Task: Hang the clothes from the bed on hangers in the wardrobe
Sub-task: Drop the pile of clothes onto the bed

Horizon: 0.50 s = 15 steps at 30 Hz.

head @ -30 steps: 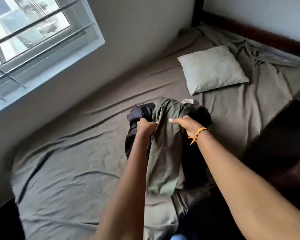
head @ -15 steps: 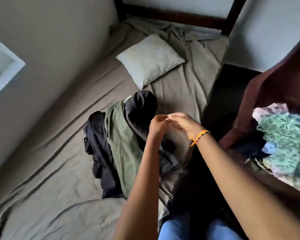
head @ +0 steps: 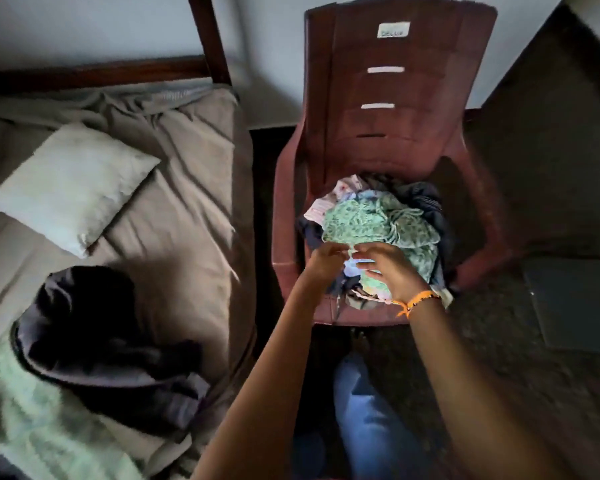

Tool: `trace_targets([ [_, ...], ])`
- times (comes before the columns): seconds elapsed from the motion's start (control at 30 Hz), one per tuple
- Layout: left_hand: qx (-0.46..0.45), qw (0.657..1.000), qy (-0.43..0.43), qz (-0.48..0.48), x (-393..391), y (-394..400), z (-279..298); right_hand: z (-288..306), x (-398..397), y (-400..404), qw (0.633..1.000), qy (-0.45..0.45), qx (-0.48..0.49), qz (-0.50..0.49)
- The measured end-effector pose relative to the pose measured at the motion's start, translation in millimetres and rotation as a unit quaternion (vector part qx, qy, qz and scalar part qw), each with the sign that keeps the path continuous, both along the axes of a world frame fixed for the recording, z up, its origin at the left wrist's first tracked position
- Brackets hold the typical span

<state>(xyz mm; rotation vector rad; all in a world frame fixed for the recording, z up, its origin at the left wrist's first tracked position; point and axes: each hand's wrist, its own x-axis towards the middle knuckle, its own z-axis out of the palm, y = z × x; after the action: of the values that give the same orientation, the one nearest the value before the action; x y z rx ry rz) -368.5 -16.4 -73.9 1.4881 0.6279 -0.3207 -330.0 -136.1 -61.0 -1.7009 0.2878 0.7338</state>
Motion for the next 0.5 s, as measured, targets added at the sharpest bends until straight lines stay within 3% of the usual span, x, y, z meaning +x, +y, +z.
trace_targets([
  [0.1,-0.025,0.998,0.064,0.008,35,-34,-24,-30,39,-51,0.994,-0.084,-0.059,-0.043],
  [0.17,0.004,0.993,0.115,0.032,58,-46,-45,-60,70,-81,0.985,-0.123,-0.106,-0.055],
  [0.37,0.174,0.95,0.229,0.118,118,-51,-103,-149,177,-151,0.952,-0.155,-0.244,-0.1],
  [0.5,0.174,0.93,0.267,0.181,140,-33,-163,-204,231,-173,0.952,-0.137,-0.268,-0.054],
])
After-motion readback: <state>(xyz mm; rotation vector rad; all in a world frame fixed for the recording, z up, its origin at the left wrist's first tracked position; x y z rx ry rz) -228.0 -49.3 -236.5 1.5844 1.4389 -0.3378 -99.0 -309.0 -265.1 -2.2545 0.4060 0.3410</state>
